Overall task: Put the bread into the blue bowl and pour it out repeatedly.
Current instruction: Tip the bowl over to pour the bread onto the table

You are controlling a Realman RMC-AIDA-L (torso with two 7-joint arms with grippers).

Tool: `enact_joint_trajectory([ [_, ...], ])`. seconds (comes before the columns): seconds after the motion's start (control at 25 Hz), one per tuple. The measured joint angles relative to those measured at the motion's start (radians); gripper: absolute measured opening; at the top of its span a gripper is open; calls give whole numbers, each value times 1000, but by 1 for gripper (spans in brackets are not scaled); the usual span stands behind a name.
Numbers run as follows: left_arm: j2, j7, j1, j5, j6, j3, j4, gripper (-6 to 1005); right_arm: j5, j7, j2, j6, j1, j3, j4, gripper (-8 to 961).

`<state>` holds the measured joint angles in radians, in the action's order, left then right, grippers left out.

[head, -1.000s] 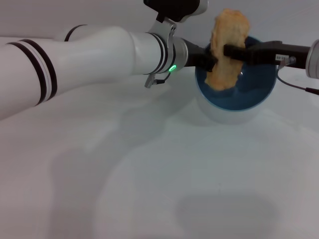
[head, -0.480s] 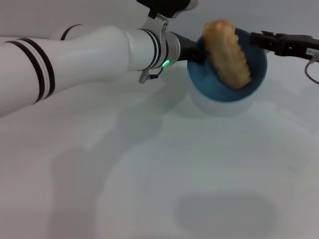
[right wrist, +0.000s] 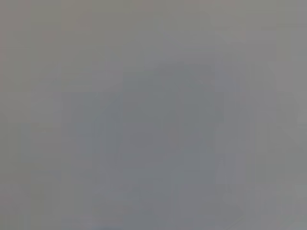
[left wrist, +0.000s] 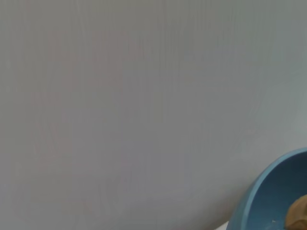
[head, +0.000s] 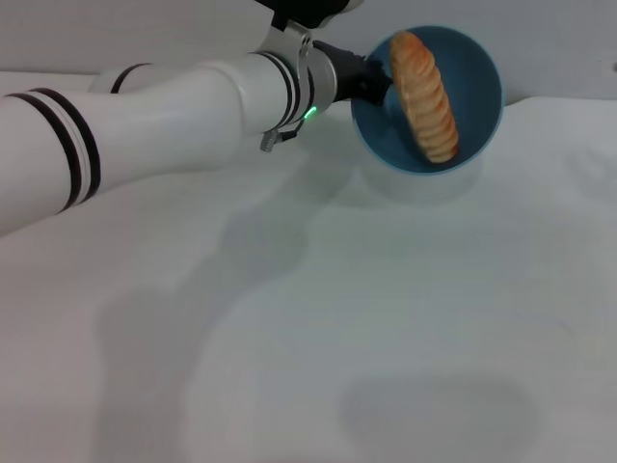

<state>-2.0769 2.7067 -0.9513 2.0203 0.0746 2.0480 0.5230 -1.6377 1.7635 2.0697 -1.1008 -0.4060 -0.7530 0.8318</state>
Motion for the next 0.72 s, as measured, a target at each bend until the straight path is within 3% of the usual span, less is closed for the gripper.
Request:
enact_joint_trajectory([
  [0.2, 0, -1, -6, 0, -20, 17, 33, -1, 64, -158, 2, -10, 77, 130, -95, 476],
  [0.44, 0, 3, -27, 0, -63, 65, 55, -1, 201, -435, 0, -79, 156, 157, -231, 499],
  [0.72, -2, 4, -36, -2, -231, 195, 73, -1, 212, -499, -4, -104, 165, 177, -261, 525],
])
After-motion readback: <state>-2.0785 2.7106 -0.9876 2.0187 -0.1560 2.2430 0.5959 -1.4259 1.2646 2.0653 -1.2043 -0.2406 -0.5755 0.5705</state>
